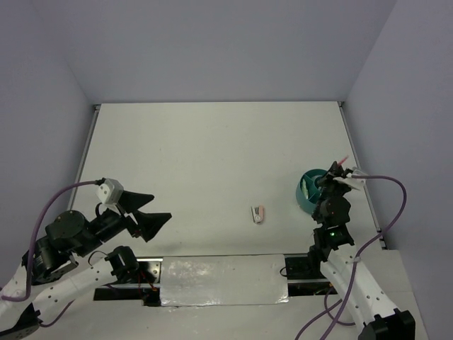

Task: Sort the stationery into containers
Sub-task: Place the pen in the storage box.

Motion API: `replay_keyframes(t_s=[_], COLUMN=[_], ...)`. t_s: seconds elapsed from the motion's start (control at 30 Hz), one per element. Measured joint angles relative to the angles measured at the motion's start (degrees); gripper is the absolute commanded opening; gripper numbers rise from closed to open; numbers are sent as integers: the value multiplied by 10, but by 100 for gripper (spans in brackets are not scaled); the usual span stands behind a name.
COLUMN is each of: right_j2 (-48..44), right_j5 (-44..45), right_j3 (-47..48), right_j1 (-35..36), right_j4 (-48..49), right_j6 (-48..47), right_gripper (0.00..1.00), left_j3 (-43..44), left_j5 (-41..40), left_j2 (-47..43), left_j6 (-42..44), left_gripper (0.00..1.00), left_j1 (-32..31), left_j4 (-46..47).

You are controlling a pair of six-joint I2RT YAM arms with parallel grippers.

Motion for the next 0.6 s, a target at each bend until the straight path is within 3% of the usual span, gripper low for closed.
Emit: replay_keyframes(t_s=[0.3,0.4,0.53,0.6], right_j2=[45,49,59,62], right_j5=[-34,-47,-64,-71], right_j3=[-9,-14,-20,-21], right_j1=[-70,-77,-79,-79], right_j4=[0,0,1,0], right_j6=[47,59,70,75], right_gripper=[2,15,15,25], left_j3=[0,0,0,0], left_j5=[9,11,16,17], left_j2=[-16,-16,-16,-19], left_j6=[0,0,0,0], left_gripper=[99,99,99,99], left_j1=[-11,-12,-12,-12], left_j4=[2,2,1,2])
